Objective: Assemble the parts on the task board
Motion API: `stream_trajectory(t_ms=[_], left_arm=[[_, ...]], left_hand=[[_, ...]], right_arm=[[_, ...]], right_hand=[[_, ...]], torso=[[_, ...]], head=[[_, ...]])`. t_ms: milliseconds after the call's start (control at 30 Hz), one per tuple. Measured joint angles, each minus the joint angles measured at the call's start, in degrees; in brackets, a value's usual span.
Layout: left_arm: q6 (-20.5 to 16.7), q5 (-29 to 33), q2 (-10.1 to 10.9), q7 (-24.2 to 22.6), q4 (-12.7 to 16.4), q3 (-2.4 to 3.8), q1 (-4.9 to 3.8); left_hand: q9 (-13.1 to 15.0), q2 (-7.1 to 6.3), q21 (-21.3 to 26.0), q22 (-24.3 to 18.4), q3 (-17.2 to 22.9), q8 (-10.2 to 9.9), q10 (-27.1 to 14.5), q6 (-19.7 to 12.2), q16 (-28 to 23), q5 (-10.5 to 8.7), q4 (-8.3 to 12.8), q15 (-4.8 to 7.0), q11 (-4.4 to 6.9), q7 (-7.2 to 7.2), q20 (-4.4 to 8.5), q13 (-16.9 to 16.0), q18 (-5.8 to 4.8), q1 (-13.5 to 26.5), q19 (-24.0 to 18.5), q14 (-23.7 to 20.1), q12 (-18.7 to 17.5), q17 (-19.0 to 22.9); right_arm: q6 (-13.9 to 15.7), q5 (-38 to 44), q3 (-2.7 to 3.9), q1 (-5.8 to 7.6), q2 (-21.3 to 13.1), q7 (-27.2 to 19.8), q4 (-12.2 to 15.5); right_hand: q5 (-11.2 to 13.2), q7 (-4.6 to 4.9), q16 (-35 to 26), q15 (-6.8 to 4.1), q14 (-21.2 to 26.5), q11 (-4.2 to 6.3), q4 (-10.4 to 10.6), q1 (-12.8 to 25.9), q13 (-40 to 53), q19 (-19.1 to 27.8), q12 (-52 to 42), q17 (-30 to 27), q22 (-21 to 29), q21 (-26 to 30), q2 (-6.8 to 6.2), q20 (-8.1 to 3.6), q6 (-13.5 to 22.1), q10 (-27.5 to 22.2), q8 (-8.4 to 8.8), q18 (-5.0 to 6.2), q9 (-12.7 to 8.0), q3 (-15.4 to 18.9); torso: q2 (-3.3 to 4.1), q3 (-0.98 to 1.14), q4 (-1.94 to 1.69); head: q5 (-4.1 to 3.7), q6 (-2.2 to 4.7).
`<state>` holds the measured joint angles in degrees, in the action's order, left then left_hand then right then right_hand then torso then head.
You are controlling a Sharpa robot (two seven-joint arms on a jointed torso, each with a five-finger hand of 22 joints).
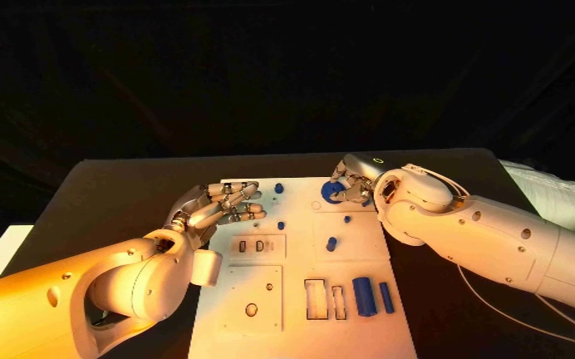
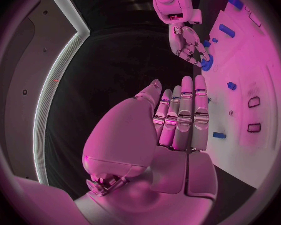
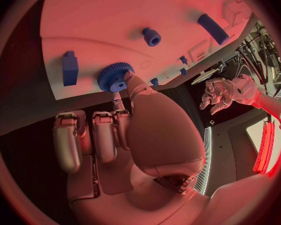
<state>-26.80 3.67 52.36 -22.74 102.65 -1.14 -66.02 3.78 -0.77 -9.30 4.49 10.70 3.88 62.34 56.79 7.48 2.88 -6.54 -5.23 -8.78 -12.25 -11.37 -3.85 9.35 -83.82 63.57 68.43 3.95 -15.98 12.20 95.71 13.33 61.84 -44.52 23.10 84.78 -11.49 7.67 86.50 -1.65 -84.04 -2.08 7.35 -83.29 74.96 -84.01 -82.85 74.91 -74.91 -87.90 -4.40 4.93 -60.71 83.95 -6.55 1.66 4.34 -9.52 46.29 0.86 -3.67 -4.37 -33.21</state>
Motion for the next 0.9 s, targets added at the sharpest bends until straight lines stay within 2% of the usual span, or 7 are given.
stream_trajectory(t_ms=[167, 300, 500, 767, 900], left_arm=[[0.07, 0.01, -0.04, 0.01, -0.19, 0.0, 0.0], [0.19, 0.18, -0.04, 0.02, -0.37, 0.0, 0.0], [0.41, 0.58, -0.06, 0.04, -0.49, 0.0, 0.0], [0.63, 0.86, -0.14, 0.11, -0.74, 0.0, 0.0], [0.71, 0.95, -0.12, 0.16, -0.87, 0.0, 0.0]], left_hand=[[0.0, 0.0, 0.0, 0.0, 0.33, 0.0, -0.21, -0.21, -0.23, 0.0, 0.01, 0.0, -0.21, -0.2, 0.0, 0.0, 0.0, 0.0, 0.0, 0.0, 0.0, 0.0], [0.0, 0.0, 0.0, 0.0, 0.33, 0.0, -0.21, -0.27, -0.23, 0.0, 0.01, 0.0, -0.21, -0.14, 0.0, 0.0, 0.0, 0.0, 0.0, 0.0, 0.0, -0.02], [0.0, 0.0, 0.0, 0.0, 0.33, 0.0, -0.21, -0.42, -0.23, 0.0, 0.01, 0.0, -0.21, 0.0, 0.0, 0.0, 0.0, 0.0, 0.0, 0.0, 0.0, -0.07], [0.0, 0.01, -0.01, 0.0, 0.55, 0.0, -0.21, -0.41, -0.23, 0.0, 0.23, 0.0, -0.21, 0.0, 0.0, 0.0, 0.0, 0.0, 0.0, 0.0, 0.0, -0.06], [0.0, 0.01, -0.01, 0.0, 0.54, 0.0, -0.2, -0.41, -0.23, 0.0, 0.22, 0.0, -0.21, 0.0, 0.0, 0.0, 0.0, -0.01, 0.0, 0.0, 0.0, -0.06]], right_arm=[[0.6, 1.6, -0.18, -0.28, 0.28, 0.22, 1.0], [1.34, 2.47, -0.31, -0.48, 1.2, 0.35, 1.96], [3.65, 3.34, -0.31, -0.5, 3.05, 0.48, 3.64], [5.63, 3.58, -0.31, -0.49, 5.57, 0.65, 4.66], [6.04, 3.49, -0.62, -0.47, 7.47, 0.67, 4.27]], right_hand=[[-0.72, 0.01, 0.0, 0.0, 0.0, 0.08, 0.08, -0.13, 0.0, 0.0, 0.0, 0.0, 0.0, 0.0, -0.13, 0.0, -0.01, 0.05, 0.0, 0.0, 0.0, -0.39], [-1.5, 0.03, 0.0, -0.21, 0.21, 0.08, 0.17, -0.01, 0.0, 0.01, 0.0, 0.0, 0.01, -0.2, -0.07, -0.43, -0.04, 0.05, 0.0, 0.01, 0.0, -0.94], [-2.28, 0.06, -0.01, -0.41, 0.01, 0.08, 0.08, 0.84, -0.01, 0.01, 0.0, 0.04, -0.04, -0.2, -0.29, -0.43, -0.14, 0.05, 0.0, 0.01, 0.0, -1.49], [-2.47, 0.06, -0.01, -0.41, 0.01, 0.07, 0.26, 1.14, -0.01, 0.01, 0.0, 0.04, -0.04, -0.2, -0.13, -0.42, -0.14, 0.05, -0.01, 0.01, 0.0, -1.67], [-2.47, 0.06, -0.01, -0.41, 0.01, 0.07, 0.15, 1.21, -0.01, 0.01, 0.0, 0.03, -0.04, -0.2, -0.06, -0.42, -0.14, 0.05, 0.0, 0.01, 0.0, -1.88]], torso=[[-0.01, -0.01, -0.05], [-0.01, -0.02, -0.08], [-0.02, -0.05, -0.18], [-0.02, -0.24, -0.31], [-0.01, -0.34, -0.42]], head=[[-0.17, 0.31], [-0.15, 0.52], [-0.15, 0.87], [0.17, 0.68], [0.25, 0.6]])
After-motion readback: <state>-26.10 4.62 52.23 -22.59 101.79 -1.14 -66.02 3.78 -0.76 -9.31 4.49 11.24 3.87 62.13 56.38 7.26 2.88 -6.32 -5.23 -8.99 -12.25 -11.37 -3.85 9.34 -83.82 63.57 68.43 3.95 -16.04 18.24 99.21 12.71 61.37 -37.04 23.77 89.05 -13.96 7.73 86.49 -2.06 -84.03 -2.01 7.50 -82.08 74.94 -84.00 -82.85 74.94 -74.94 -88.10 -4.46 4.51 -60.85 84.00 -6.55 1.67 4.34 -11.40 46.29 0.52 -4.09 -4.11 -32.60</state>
